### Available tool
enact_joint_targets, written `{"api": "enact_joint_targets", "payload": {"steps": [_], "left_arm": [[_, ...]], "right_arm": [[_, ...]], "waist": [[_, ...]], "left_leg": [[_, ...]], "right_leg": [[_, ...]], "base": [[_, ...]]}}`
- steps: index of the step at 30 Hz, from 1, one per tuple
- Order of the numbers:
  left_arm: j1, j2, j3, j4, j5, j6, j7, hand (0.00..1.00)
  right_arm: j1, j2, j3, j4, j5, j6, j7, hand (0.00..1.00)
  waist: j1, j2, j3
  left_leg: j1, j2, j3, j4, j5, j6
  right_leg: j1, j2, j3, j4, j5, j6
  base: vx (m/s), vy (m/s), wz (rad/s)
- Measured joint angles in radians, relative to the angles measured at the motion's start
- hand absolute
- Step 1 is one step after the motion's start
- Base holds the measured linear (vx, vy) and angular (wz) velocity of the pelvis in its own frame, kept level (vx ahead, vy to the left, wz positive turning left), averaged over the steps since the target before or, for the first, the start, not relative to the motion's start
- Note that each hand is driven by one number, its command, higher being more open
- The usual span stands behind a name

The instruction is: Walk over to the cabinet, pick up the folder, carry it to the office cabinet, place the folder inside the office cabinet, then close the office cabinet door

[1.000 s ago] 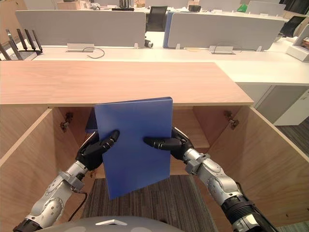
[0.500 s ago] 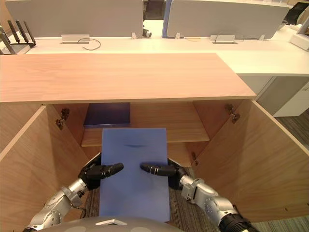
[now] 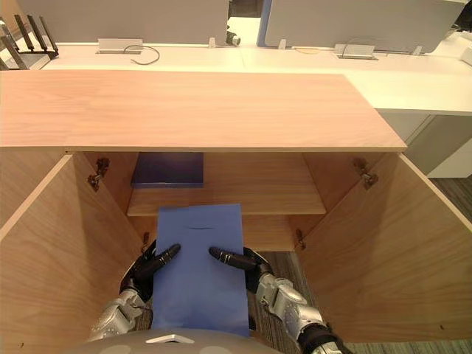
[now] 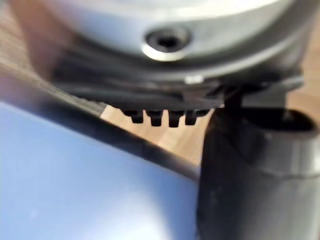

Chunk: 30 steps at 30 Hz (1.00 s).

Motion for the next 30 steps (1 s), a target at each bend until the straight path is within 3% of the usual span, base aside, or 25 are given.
{"api": "enact_joint_targets", "payload": {"steps": [10,14,16,22,30], "left_arm": [[-0.075,-0.087,0.155,0.096,-0.01,0.003,0.113,1.0],[-0.095,-0.101,0.326,0.146,-0.095,0.003,0.224,1.0],[-0.087,-0.07,0.446,0.198,-0.172,0.002,0.31,1.0],[-0.006,-0.032,0.584,0.205,-0.245,-0.007,0.392,1.0],[-0.018,-0.062,0.613,0.206,-0.245,-0.007,0.405,1.0]], "right_arm": [[-0.045,0.104,-0.118,0.151,0.017,-0.017,-0.082,0.0],[-0.03,0.169,-0.22,0.217,0.168,-0.018,-0.111,0.0],[-0.031,0.189,-0.33,0.216,0.297,-0.053,-0.13,0.0],[-0.04,0.178,-0.454,0.197,0.439,-0.168,-0.158,0.0],[-0.044,0.208,-0.498,0.195,0.474,-0.176,-0.178,0.0]], "waist": [[0.004,0.026,0.015],[-0.007,0.034,0.022],[-0.019,0.033,0.026],[-0.004,0.021,0.033],[-0.003,0.018,0.041]], "left_leg": [[0.003,-0.001,-0.038,-0.039,0.019,0.0],[0.001,-0.001,-0.046,-0.041,0.02,0.0],[0.0,-0.002,-0.047,-0.041,0.02,0.0],[-0.017,-0.002,-0.074,-0.04,0.027,0.001],[-0.024,-0.001,-0.093,-0.057,0.054,-0.001]], "right_leg": [[0.014,0.001,-0.044,0.0,-0.019,-0.002],[0.016,0.001,-0.053,0.001,-0.019,-0.002],[0.015,0.0,-0.054,0.0,-0.019,-0.002],[0.016,-0.003,-0.079,0.0,-0.019,-0.002],[0.014,-0.003,-0.096,-0.005,-0.019,-0.002]], "base": [[0.0,0.007,0.12],[0.0,0.004,0.05],[0.0,0.0,0.0],[-0.03,-0.001,0.12],[-0.05,-0.013,0.07]]}}
